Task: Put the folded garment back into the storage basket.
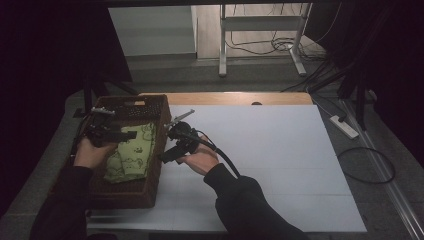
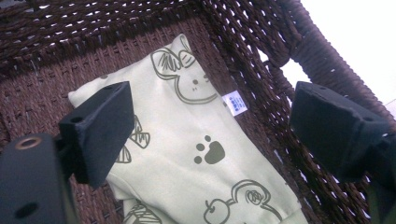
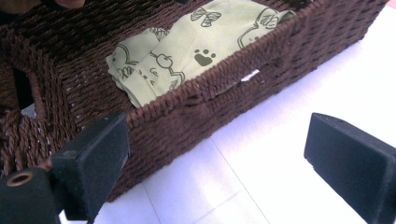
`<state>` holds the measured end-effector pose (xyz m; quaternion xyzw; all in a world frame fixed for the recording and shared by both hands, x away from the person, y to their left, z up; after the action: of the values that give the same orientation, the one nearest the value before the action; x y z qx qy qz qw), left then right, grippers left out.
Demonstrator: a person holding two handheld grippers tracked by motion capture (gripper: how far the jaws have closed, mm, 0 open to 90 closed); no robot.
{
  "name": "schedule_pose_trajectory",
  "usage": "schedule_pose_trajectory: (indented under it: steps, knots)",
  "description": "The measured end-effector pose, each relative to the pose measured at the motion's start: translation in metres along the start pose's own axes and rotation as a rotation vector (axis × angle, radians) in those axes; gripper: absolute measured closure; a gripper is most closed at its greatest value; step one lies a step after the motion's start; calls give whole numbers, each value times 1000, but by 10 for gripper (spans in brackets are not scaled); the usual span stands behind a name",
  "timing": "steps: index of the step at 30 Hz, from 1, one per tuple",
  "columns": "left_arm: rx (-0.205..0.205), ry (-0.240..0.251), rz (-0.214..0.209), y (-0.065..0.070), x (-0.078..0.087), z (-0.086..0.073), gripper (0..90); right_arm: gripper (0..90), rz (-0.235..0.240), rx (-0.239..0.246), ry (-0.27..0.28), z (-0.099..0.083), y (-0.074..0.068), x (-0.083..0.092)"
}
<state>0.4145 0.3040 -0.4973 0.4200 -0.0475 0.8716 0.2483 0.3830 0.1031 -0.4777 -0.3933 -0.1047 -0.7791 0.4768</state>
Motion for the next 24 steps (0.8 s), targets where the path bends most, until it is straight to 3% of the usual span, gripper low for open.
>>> schedule_pose_trajectory:
  steps: [15,24]
  knots:
    - [-19,32,-2,18,3,-1,69,44,-12,6,28,-17,24,22]
    - [-18,59,7,34,5,4,42,11,-25,5,7,-29,33,35]
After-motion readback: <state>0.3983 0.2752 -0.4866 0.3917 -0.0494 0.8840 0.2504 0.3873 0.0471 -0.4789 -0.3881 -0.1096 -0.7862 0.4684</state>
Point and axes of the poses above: each handheld gripper's, and its own axes: x roughly backward along the jaws, z roughly out of its top, y roughly to its right, the point moved 8 cm from there along -x, roughly forward along the jaws, and after that the axes turned 4 degrees about -x, right-handed, at the moved point
